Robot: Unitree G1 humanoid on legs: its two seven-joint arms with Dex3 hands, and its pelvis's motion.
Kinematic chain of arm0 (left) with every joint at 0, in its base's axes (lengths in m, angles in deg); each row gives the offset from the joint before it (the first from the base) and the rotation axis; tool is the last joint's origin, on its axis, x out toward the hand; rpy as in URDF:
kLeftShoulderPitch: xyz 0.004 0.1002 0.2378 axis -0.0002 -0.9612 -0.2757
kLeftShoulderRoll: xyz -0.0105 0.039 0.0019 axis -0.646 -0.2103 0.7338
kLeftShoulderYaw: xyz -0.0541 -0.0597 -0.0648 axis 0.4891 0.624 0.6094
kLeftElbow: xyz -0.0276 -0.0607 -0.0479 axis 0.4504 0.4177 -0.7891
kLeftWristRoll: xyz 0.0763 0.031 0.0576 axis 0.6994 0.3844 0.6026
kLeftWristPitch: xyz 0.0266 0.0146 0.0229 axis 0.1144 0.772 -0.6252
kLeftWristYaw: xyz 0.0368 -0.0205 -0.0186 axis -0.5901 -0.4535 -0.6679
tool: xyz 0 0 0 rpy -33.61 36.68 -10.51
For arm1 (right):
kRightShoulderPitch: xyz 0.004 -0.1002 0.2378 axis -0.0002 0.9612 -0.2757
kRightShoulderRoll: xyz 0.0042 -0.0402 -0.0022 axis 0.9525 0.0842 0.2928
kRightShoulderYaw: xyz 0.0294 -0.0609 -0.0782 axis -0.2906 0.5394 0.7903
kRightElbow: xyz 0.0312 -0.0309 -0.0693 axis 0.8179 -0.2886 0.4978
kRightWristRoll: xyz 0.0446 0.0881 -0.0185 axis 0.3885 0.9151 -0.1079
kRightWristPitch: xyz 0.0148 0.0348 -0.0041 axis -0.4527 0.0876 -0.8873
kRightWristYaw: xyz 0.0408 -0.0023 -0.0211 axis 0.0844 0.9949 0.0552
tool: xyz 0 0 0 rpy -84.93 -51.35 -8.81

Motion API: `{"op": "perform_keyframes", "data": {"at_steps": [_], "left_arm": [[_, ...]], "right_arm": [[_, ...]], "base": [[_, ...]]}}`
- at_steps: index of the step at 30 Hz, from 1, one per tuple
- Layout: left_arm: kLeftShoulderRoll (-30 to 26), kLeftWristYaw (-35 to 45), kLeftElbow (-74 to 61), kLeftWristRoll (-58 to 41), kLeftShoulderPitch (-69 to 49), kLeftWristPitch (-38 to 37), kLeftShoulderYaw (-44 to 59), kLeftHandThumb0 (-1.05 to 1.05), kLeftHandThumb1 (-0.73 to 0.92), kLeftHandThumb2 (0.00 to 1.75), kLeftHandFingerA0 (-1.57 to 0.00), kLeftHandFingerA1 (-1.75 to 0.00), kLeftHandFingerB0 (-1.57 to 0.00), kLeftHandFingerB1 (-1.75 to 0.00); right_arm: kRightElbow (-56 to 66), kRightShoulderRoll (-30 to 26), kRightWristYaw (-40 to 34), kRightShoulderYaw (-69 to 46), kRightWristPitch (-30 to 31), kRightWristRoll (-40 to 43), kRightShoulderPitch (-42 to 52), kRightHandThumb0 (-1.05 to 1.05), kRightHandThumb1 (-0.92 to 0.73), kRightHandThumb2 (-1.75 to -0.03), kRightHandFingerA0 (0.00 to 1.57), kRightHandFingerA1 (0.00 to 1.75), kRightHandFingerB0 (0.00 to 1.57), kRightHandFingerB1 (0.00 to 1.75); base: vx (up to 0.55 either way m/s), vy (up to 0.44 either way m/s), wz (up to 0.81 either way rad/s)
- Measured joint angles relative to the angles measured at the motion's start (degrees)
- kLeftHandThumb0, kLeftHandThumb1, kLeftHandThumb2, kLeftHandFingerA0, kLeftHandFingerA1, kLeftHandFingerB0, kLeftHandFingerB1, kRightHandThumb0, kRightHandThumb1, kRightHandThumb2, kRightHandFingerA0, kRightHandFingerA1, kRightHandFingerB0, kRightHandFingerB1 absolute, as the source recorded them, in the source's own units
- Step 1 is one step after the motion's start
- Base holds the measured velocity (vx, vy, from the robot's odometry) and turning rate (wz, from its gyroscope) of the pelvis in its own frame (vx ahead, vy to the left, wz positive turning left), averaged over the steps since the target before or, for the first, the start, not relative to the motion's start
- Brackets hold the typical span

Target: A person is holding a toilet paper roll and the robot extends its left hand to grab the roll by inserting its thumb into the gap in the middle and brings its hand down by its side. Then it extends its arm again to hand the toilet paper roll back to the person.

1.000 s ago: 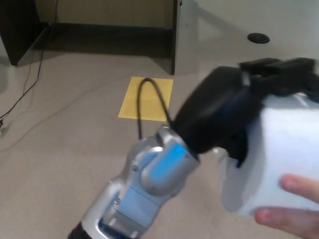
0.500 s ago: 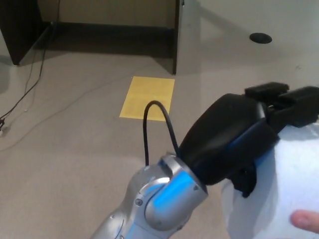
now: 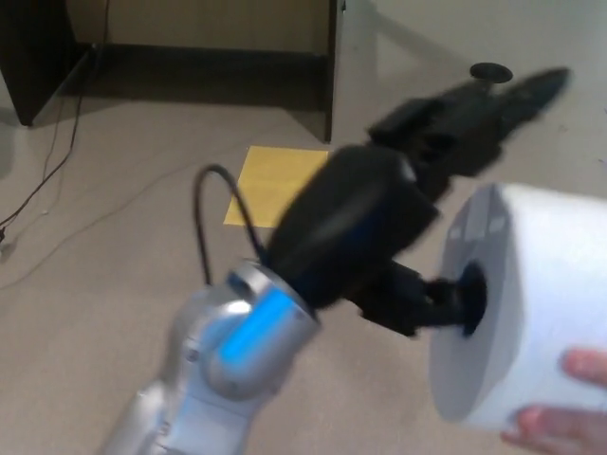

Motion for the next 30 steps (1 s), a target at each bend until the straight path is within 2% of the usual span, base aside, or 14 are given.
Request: {"op": "perform_keyframes", "data": {"at_steps": [6, 8, 10, 11, 15, 16, 18, 20, 21, 22, 24, 27, 28, 30], "left_arm": [[-3.4, 5.0, -0.4, -5.6, 2.4, 3.0, 6.5, -0.46, 0.29, 0.73, 0.0, -0.26, 0.0, -0.24], [-5.0, 6.7, -0.4, -7.7, 3.1, 4.1, 8.8, -0.48, 0.31, 0.74, -0.01, -0.36, 0.0, -0.24], [-7.1, 8.6, -0.5, -9.8, 3.9, 5.4, 11.3, -0.44, 0.29, 0.73, -0.01, -0.35, 0.0, -0.26], [-7.9, 9.2, -0.5, -10.6, 4.2, 5.9, 12.3, -0.45, 0.31, 0.72, 0.0, -0.21, 0.0, -0.22], [-11.6, 12.1, -0.4, -14.5, 4.3, 7.4, 17.5, -0.44, 0.33, 0.71, -0.05, -0.29, -0.05, -0.24], [-12.5, 12.8, -0.4, -15.8, 3.8, 7.5, 19.3, -0.47, 0.35, 0.57, -0.08, -0.27, -0.08, -0.22], [-13.6, 13.9, -0.4, -17.6, 2.7, 7.6, 22.0, -0.46, 0.34, 0.64, -0.07, -0.32, -0.1, -0.22], [-14.0, 14.9, -0.6, -19.8, -0.9, 7.3, 25.6, -0.44, 0.33, 0.61, -0.06, -0.36, -0.1, -0.22], [-14.0, 15.4, -0.5, -20.9, -3.9, 7.1, 27.5, -0.35, 0.37, 0.51, -0.2, -0.32, -0.15, -0.27], [-13.9, 15.7, -0.4, -21.5, -6.0, 6.9, 28.6, -0.19, 0.24, 0.79, -0.02, -0.49, 0.0, -0.47], [-13.5, 16.0, 0.3, -22.7, -12.0, 5.8, 31.2, -0.12, 0.3, 0.82, -0.08, -0.52, -0.07, -0.49], [-12.5, 15.5, 4.6, -23.0, -19.5, 3.1, 33.4, -0.15, 0.33, 0.86, -0.1, -0.53, -0.09, -0.5], [-12.3, 15.3, 6.1, -22.9, -21.3, 2.4, 33.8, -0.39, 0.4, 0.61, -0.27, -0.39, -0.24, -0.35], [-12.2, 14.1, 10.8, -22.7, -25.9, 0.6, 34.5, -0.35, 0.39, 0.59, -0.32, -0.4, -0.3, -0.36]], "right_arm": [[0.0, 0.0, 0.0, 0.0, 0.0, -0.1, 0.1, -0.38, -0.64, -0.6, 0.73, 0.56, 0.59, 0.43], [0.0, 0.0, 0.0, 0.0, 0.0, -0.1, 0.1, -0.37, -0.64, -0.6, 0.75, 0.59, 0.6, 0.43], [0.0, 0.0, 0.0, 0.0, 0.0, -0.1, 0.1, -0.37, -0.64, -0.6, 0.76, 0.6, 0.6, 0.43], [0.0, 0.0, 0.0, 0.0, 0.0, -0.1, 0.1, -0.37, -0.64, -0.6, 0.75, 0.6, 0.6, 0.43], [0.0, 0.0, 0.0, 0.0, 0.0, -0.1, 0.1, -0.37, -0.65, -0.6, 0.74, 0.58, 0.59, 0.43], [0.0, 0.0, 0.0, 0.0, 0.0, -0.1, 0.1, -0.37, -0.65, -0.6, 0.74, 0.57, 0.59, 0.43], [0.0, 0.0, 0.0, -0.1, 0.0, -0.1, 0.1, -0.37, -0.65, -0.6, 0.73, 0.56, 0.58, 0.43], [0.1, 0.0, 0.1, -0.1, -0.1, -0.1, 0.1, -0.37, -0.64, -0.6, 0.73, 0.56, 0.59, 0.43], [0.1, -0.1, 0.1, -0.2, -0.1, -0.1, 0.1, -0.37, -0.64, -0.6, 0.73, 0.56, 0.59, 0.42], [0.1, -0.1, 0.1, -0.3, -0.1, -0.1, 0.2, -0.37, -0.64, -0.6, 0.73, 0.56, 0.59, 0.42], [0.1, -0.2, 0.1, -0.4, -0.1, -0.1, 0.2, -0.38, -0.65, -0.6, 0.71, 0.55, 0.58, 0.42], [0.1, -0.2, 0.1, -0.5, -0.1, -0.1, 0.2, -0.38, -0.65, -0.6, 0.7, 0.55, 0.58, 0.42], [0.1, -0.2, 0.1, -0.6, -0.1, -0.1, 0.3, -0.38, -0.65, -0.6, 0.7, 0.53, 0.57, 0.42], [0.1, -0.2, 0.1, -0.6, -0.1, -0.1, 0.3, -0.38, -0.64, -0.6, 0.7, 0.53, 0.57, 0.42]], "base": [[0.0, 0.0, 0.0], [0.0, 0.0, 0.0], [0.0, 0.0, 0.0], [0.0, 0.0, 0.0], [0.0, 0.0, 0.0], [0.0, 0.0, 0.0], [0.0, 0.0, 0.0], [0.0, 0.0, 0.0], [0.0, 0.0, 0.0], [0.0, 0.0, 0.0], [0.0, 0.0, 0.0], [0.0, 0.0, 0.0], [0.0, 0.0, 0.0], [0.0, 0.0, 0.0]]}}
